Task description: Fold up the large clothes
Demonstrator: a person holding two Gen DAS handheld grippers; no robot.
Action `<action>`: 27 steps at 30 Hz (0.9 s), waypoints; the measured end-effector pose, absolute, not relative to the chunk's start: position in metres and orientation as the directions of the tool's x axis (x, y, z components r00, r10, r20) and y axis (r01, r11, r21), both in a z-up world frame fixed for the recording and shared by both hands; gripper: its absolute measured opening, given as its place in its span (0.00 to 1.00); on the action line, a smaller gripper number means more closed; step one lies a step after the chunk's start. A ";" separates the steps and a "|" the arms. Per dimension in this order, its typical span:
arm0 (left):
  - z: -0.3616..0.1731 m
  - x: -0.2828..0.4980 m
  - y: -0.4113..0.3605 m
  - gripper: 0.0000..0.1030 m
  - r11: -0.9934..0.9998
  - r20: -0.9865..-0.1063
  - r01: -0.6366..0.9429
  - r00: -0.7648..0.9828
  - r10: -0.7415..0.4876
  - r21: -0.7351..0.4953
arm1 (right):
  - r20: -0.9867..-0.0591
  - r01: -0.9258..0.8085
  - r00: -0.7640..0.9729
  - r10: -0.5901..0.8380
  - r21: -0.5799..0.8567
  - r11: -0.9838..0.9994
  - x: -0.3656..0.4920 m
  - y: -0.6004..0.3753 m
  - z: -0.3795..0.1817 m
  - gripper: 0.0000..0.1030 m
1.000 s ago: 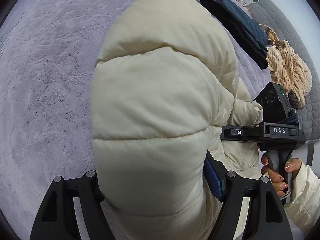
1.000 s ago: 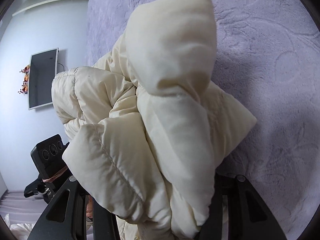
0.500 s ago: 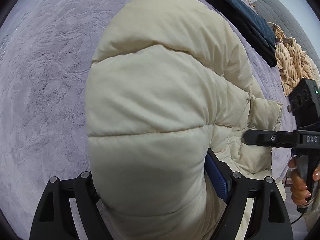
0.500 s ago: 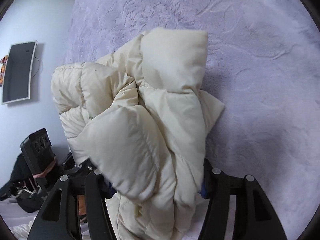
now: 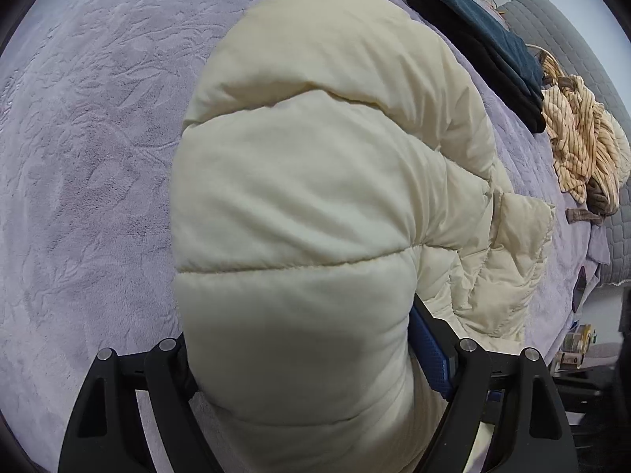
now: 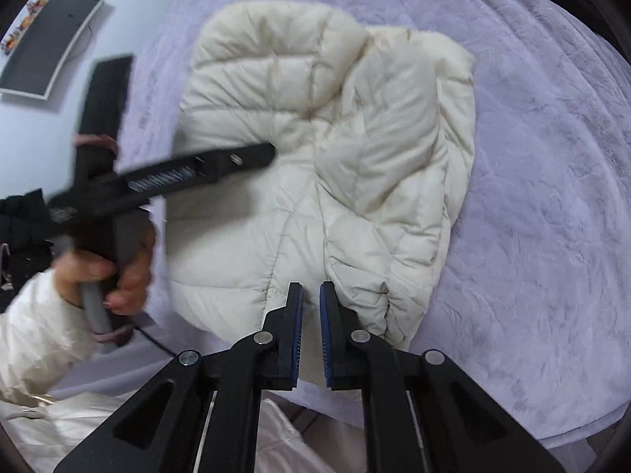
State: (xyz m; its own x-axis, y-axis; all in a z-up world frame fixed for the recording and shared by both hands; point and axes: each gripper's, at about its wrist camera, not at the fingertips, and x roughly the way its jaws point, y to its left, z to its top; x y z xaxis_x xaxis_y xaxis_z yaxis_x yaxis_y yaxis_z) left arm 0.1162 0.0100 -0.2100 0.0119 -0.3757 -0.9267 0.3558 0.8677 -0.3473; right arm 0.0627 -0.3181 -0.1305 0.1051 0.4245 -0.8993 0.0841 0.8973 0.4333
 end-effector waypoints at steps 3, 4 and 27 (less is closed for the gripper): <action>-0.179 0.112 0.014 0.81 0.858 -0.928 0.408 0.061 -0.368 -0.313 | -0.905 0.122 0.094 0.415 0.424 0.897 0.059 -0.320 -0.150 0.03; -0.166 0.110 0.015 0.78 0.850 -0.926 0.438 0.089 -0.367 -0.295 | -0.904 0.127 0.096 0.416 0.425 0.896 0.059 -0.321 -0.151 0.03; -0.214 0.164 -0.098 0.58 0.697 -0.867 0.579 -0.037 -0.496 -0.423 | -0.869 0.225 0.169 0.465 0.493 0.840 0.064 -0.314 -0.218 0.01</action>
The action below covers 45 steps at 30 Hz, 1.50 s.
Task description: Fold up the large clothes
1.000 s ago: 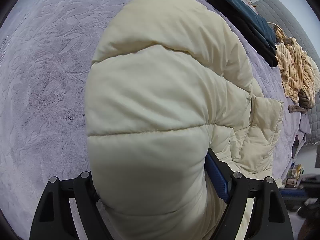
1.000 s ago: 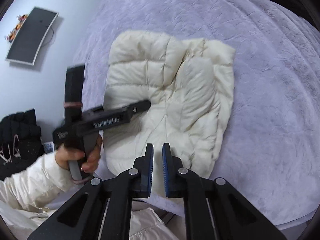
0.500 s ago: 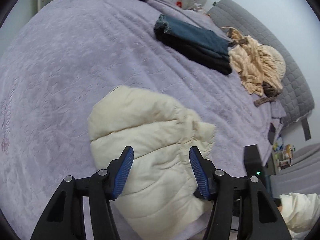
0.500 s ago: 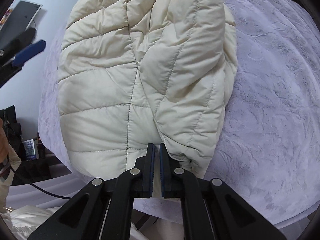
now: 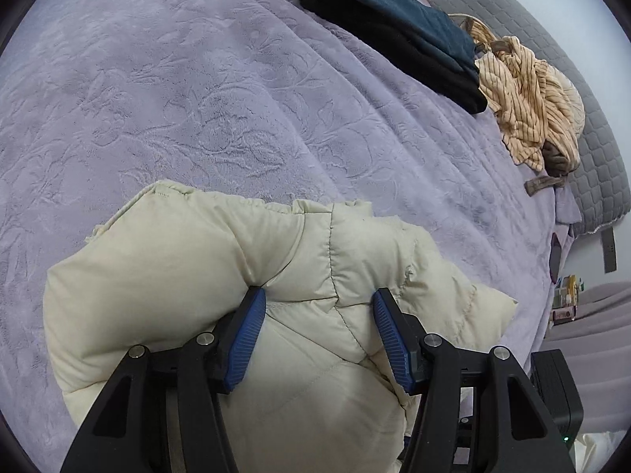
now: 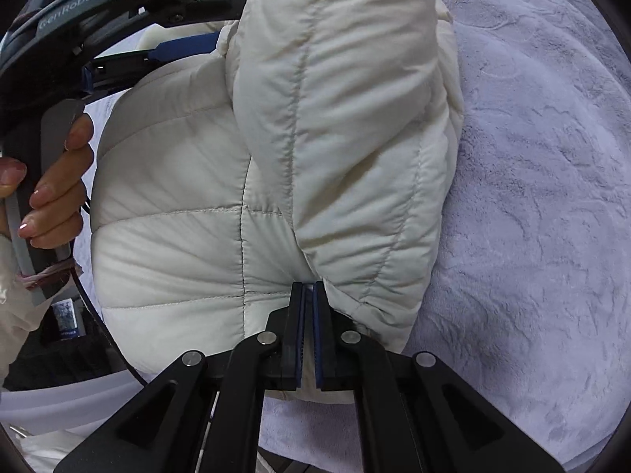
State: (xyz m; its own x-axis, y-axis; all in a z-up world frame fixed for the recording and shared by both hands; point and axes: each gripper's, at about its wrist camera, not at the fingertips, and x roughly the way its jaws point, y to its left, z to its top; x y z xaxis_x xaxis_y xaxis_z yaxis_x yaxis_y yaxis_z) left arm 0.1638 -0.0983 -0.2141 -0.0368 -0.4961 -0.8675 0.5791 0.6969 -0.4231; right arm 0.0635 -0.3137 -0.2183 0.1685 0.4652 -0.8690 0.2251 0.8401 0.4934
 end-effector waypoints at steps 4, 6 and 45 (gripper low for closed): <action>-0.227 0.163 -0.103 0.58 0.707 -0.870 0.569 -0.031 -0.492 -0.420 | -0.864 0.216 0.164 0.476 0.502 0.837 0.067 -0.314 -0.229 0.01; -0.231 0.163 -0.104 0.58 0.708 -0.871 0.569 -0.030 -0.490 -0.418 | -0.862 0.216 0.163 0.481 0.507 0.835 0.066 -0.316 -0.231 0.01; -0.135 0.114 -0.010 0.78 0.786 -0.885 0.537 0.141 -0.443 -0.307 | -0.875 0.328 0.166 0.455 0.485 0.811 0.075 -0.352 -0.180 0.06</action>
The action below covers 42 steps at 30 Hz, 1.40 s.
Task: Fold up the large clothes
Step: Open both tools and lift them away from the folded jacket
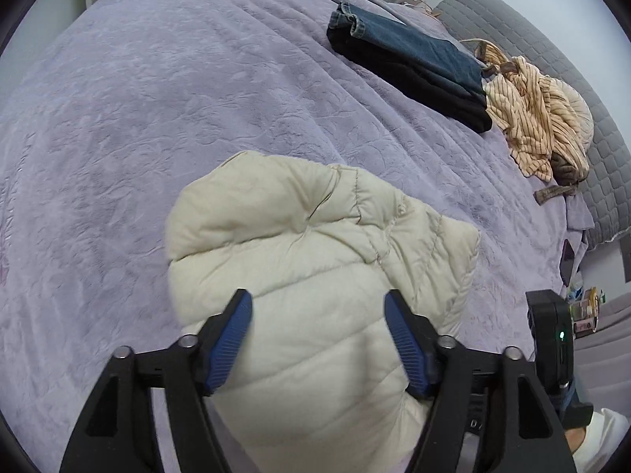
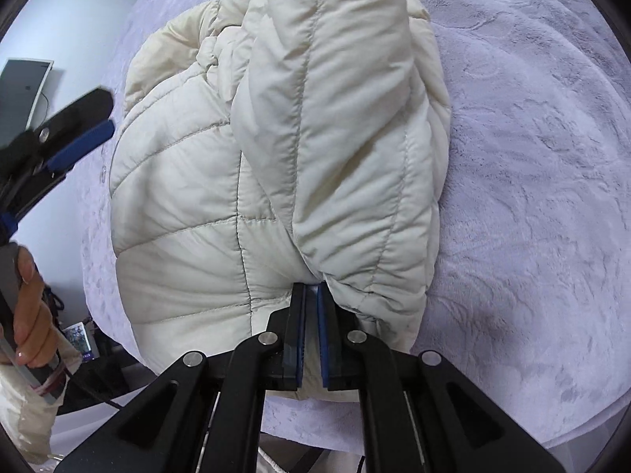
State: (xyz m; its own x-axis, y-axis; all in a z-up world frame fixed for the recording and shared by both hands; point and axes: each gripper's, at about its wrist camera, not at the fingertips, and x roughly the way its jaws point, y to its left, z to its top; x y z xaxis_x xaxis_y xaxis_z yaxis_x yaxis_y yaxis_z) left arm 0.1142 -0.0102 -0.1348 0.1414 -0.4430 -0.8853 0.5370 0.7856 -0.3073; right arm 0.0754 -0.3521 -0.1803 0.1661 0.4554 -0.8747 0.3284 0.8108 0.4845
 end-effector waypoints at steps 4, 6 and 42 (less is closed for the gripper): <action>-0.123 0.097 0.020 0.78 0.813 -0.894 0.503 0.156 -0.420 -0.294 | -0.887 0.339 0.170 0.429 0.461 0.820 0.074 -0.353 -0.165 0.07; -0.120 0.089 0.032 0.78 0.833 -0.901 0.473 0.165 -0.402 -0.285 | -0.892 0.339 0.167 0.419 0.451 0.826 0.072 -0.352 -0.158 0.07; -0.028 -0.008 0.071 1.00 0.980 -0.926 0.185 0.351 -0.138 -0.076 | -0.909 0.200 0.382 0.167 0.258 0.945 0.044 -0.346 0.016 1.00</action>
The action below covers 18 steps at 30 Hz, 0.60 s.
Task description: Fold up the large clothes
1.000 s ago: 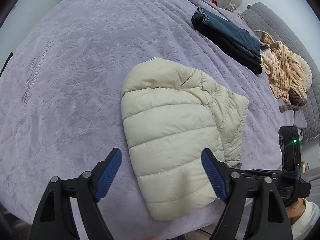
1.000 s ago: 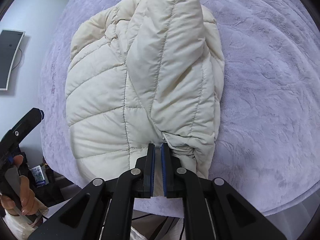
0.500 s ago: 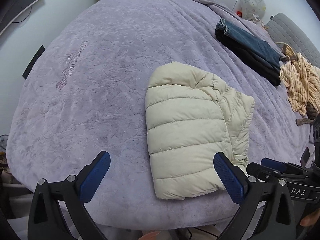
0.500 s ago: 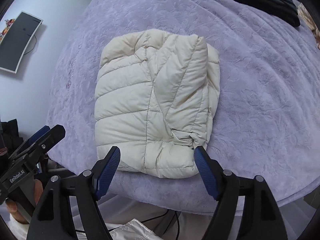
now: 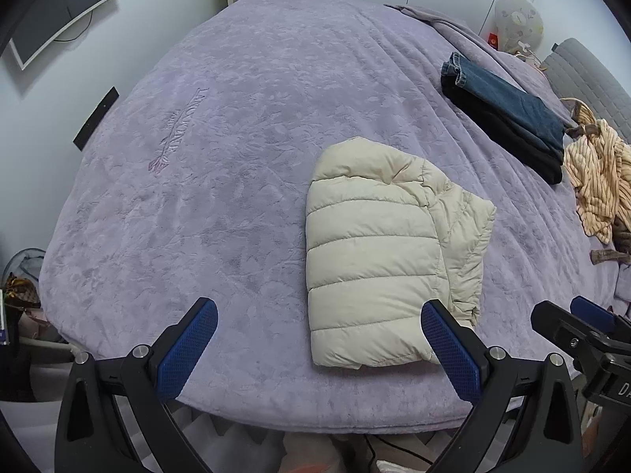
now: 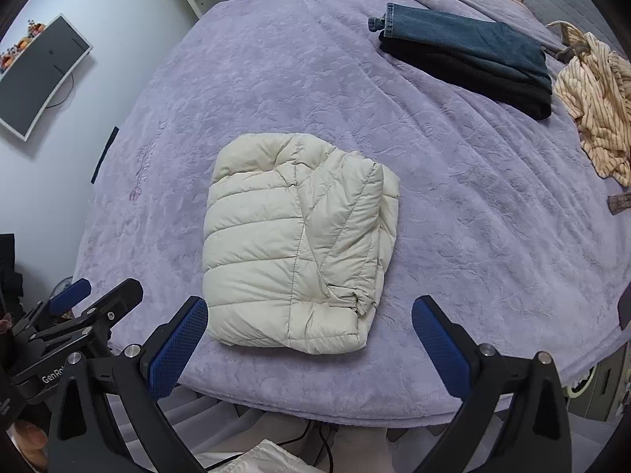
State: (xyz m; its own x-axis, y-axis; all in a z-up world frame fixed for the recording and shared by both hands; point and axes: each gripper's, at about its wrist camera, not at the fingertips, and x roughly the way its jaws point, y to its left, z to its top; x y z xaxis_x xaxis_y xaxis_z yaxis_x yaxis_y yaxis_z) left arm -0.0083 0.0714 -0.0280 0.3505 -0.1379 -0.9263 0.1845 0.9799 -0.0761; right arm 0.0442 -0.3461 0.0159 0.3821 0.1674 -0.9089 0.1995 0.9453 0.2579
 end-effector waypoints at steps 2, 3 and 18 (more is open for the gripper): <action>-0.025 -0.011 0.073 1.00 0.981 -0.925 0.175 0.355 -0.139 -0.080 | -0.904 0.209 0.396 0.165 0.263 0.942 0.041 -0.347 0.023 1.00; -0.023 -0.013 0.073 1.00 0.981 -0.924 0.175 0.357 -0.138 -0.079 | -0.903 0.209 0.401 0.154 0.254 0.944 0.040 -0.346 0.026 1.00; -0.006 -0.022 0.073 1.00 0.981 -0.915 0.190 0.390 -0.098 -0.024 | -0.904 0.200 0.415 0.108 0.206 0.958 0.035 -0.341 0.036 1.00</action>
